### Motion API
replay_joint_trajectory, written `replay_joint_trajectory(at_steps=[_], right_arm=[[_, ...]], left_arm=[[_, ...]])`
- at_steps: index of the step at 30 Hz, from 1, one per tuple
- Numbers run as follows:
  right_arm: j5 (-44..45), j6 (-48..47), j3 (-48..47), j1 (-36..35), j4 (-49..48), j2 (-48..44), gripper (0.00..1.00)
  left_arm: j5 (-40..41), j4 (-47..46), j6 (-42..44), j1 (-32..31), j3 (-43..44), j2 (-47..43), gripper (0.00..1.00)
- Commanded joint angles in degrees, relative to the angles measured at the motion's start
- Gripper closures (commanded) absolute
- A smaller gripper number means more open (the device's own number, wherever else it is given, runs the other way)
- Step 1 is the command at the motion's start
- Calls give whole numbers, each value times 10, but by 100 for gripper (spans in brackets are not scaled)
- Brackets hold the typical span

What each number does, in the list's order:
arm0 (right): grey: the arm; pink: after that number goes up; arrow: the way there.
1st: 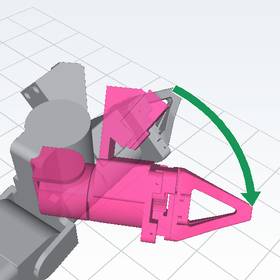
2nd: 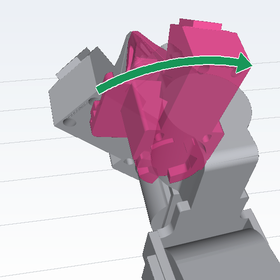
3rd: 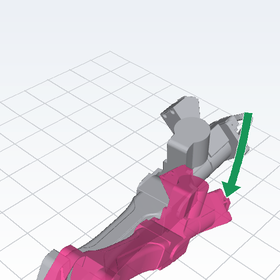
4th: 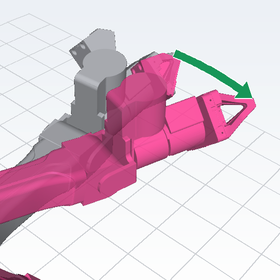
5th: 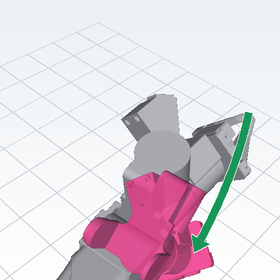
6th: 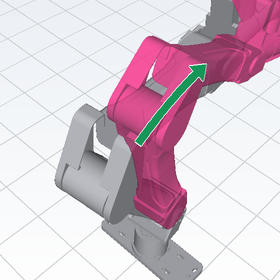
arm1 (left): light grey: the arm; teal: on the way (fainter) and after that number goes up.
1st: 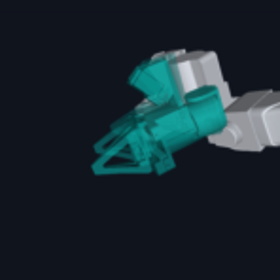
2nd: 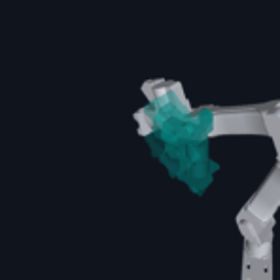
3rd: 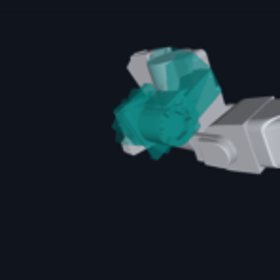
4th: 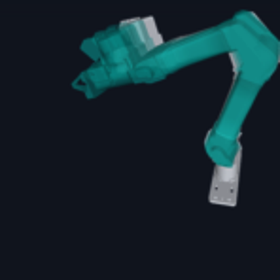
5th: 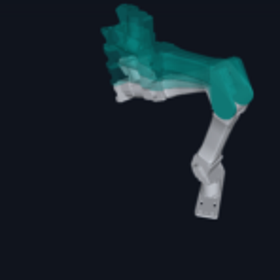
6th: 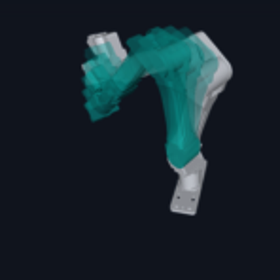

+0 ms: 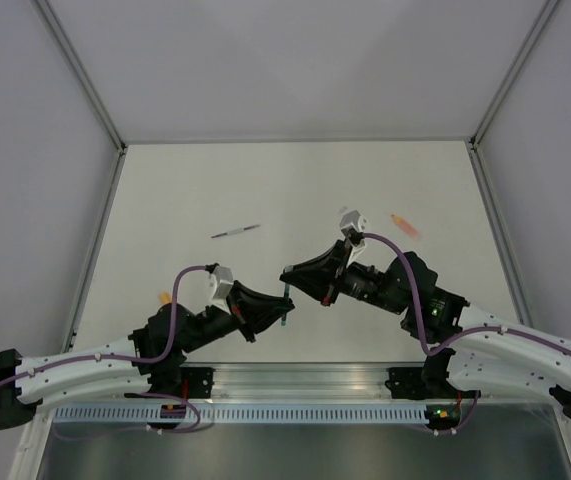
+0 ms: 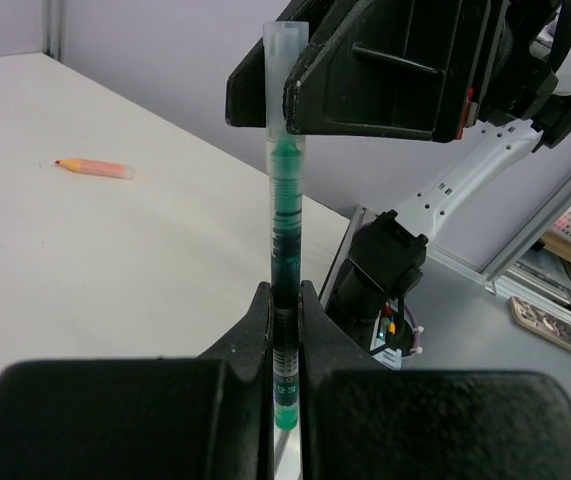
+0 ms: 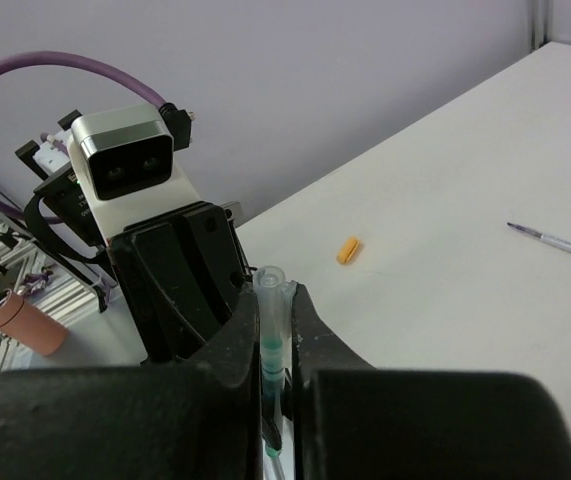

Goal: Insert the pens into the pen caps

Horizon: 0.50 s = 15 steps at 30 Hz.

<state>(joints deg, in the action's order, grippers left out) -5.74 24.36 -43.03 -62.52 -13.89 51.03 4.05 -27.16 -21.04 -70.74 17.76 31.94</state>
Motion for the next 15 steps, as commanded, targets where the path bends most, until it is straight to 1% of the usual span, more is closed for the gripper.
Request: replay_joint_trajectory(at_steps=[1, 5, 9, 12, 15], right_arm=[[-11, 5, 20, -2, -22, -5, 100], [-9, -6, 39, -3, -20, -6, 100], [2, -13, 71, -7, -52, -17, 100], [7, -15, 80, -7, -60, -13, 100], [-9, -16, 90, -7, -82, -6, 100]], left_arm=[[-5, -19, 7, -2, 24, -9, 98], [1, -16, 4, -2, 22, -18, 98], [11, -13, -5, -2, 23, -24, 98], [-3, -13, -7, -1, 29, -22, 98], [-17, -25, -11, -2, 30, -19, 98]])
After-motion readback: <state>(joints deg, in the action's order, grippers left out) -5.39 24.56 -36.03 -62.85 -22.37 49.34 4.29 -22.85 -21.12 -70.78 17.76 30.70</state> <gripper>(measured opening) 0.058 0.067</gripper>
